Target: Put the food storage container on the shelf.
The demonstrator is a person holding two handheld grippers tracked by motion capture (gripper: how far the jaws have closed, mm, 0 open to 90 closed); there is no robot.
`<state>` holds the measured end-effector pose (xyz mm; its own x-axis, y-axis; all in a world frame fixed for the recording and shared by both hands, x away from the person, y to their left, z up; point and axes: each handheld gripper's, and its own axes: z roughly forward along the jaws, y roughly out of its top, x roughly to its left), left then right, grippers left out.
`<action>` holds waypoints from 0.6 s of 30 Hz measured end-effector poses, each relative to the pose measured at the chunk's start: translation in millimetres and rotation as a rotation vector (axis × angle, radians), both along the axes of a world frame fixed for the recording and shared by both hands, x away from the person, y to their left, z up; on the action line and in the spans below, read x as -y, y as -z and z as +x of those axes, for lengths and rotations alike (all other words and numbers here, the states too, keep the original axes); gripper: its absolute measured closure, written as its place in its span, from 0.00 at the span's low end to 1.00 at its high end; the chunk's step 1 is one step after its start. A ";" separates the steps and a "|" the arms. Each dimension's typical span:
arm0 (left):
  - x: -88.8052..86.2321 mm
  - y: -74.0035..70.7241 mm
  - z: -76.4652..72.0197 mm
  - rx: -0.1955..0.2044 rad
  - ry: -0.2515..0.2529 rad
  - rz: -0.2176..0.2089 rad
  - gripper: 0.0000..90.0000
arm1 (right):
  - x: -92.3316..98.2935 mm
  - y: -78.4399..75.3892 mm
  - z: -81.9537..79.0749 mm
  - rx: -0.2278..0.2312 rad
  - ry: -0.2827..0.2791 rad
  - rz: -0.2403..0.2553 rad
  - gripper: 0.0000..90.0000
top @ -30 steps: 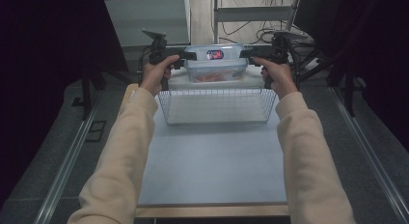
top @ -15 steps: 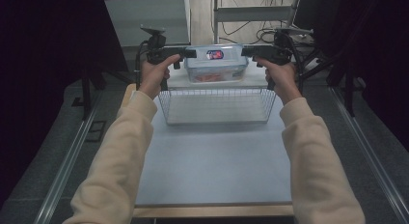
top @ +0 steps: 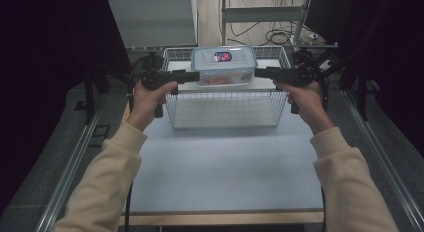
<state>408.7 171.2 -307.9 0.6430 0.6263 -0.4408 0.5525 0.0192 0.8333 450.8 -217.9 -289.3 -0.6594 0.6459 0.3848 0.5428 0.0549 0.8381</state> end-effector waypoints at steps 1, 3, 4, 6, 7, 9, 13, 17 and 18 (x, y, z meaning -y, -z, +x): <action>-1.7 7.1 -13.8 0.004 0.027 -0.004 0.25 | 3.5 6.5 -12.3 0.032 -0.027 -0.028 0.33; -3.1 15.6 -27.0 0.006 0.032 -0.006 0.25 | 6.9 14.4 -23.2 0.046 -0.035 -0.043 0.30; -3.1 15.6 -27.0 0.006 0.032 -0.006 0.25 | 6.9 14.4 -23.2 0.046 -0.035 -0.043 0.30; -4.5 25.3 -40.0 0.016 0.035 0.008 0.25 | 11.1 28.6 -39.2 0.058 -0.064 -0.050 0.29; -5.4 36.1 -53.5 0.028 0.030 0.021 0.25 | 12.5 33.6 -45.1 0.065 -0.075 -0.053 0.29; -5.7 41.8 -59.9 0.033 0.033 0.028 0.25 | 13.6 39.2 -50.9 0.070 -0.087 -0.053 0.28; -5.5 68.8 -81.4 0.028 0.058 0.042 0.24 | 19.3 70.2 -81.5 0.102 -0.117 -0.071 0.24; -5.3 104.5 -104.0 0.013 0.067 0.076 0.24 | 24.4 100.7 -102.8 0.101 -0.139 -0.083 0.23; -5.3 104.5 -104.0 0.013 0.067 0.076 0.24 | 25.4 108.6 -107.5 0.101 -0.140 -0.097 0.23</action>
<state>304.7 176.5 -412.4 0.6897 0.6132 -0.3851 0.5396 -0.0807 0.8380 343.3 -243.3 -397.9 -0.7774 0.5761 0.2526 0.4379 0.2072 0.8748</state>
